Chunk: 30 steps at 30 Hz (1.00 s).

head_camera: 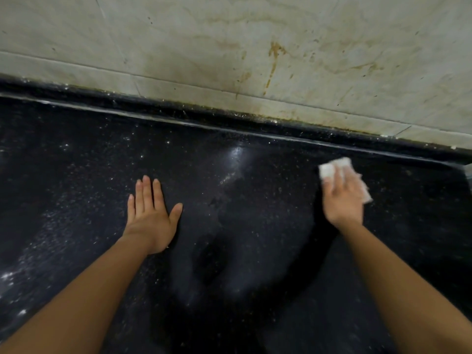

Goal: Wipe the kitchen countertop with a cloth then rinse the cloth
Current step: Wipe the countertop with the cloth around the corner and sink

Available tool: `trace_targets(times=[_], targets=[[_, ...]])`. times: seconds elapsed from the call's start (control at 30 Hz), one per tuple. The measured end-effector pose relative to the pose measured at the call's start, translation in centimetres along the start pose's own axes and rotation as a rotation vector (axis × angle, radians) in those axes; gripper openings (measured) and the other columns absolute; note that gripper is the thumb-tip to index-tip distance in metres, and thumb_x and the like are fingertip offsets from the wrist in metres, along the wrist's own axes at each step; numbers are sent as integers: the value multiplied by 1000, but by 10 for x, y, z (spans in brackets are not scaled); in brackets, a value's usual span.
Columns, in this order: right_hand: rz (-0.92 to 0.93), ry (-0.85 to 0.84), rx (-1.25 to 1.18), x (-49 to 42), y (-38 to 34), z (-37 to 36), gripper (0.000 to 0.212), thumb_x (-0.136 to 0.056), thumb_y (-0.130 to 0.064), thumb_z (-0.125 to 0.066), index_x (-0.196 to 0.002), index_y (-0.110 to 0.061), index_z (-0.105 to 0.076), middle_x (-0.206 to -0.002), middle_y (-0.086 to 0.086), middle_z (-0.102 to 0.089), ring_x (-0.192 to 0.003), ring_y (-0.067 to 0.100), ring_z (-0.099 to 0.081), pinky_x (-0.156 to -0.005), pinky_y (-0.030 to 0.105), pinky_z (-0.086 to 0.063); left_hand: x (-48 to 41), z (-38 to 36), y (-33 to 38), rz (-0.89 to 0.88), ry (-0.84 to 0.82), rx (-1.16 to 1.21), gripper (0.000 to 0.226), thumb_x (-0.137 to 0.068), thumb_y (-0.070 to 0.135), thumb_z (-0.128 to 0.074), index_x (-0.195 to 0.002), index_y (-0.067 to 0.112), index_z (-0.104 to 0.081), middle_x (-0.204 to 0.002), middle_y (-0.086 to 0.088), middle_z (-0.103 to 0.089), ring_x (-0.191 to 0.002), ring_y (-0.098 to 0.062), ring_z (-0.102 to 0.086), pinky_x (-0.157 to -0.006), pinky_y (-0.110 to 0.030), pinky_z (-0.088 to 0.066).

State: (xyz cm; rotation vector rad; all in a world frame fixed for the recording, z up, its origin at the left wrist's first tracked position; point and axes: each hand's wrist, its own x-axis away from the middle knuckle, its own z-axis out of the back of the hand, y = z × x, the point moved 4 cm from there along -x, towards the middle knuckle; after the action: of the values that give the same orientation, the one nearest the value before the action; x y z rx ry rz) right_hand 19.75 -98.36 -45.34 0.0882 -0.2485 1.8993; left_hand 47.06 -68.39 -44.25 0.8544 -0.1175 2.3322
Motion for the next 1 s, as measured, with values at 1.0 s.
trace_targets(times=[1.0], targets=[[-344, -34, -130, -18, -53, -2, 54, -102, -40, -14, -152, -25, 2, -160, 10, 7, -145, 31, 13, -116, 43, 9, -2, -1, -1, -34, 14, 29, 73, -94, 55, -4, -134, 10, 37, -147, -12, 41, -137, -24, 35, -114, -39, 17]])
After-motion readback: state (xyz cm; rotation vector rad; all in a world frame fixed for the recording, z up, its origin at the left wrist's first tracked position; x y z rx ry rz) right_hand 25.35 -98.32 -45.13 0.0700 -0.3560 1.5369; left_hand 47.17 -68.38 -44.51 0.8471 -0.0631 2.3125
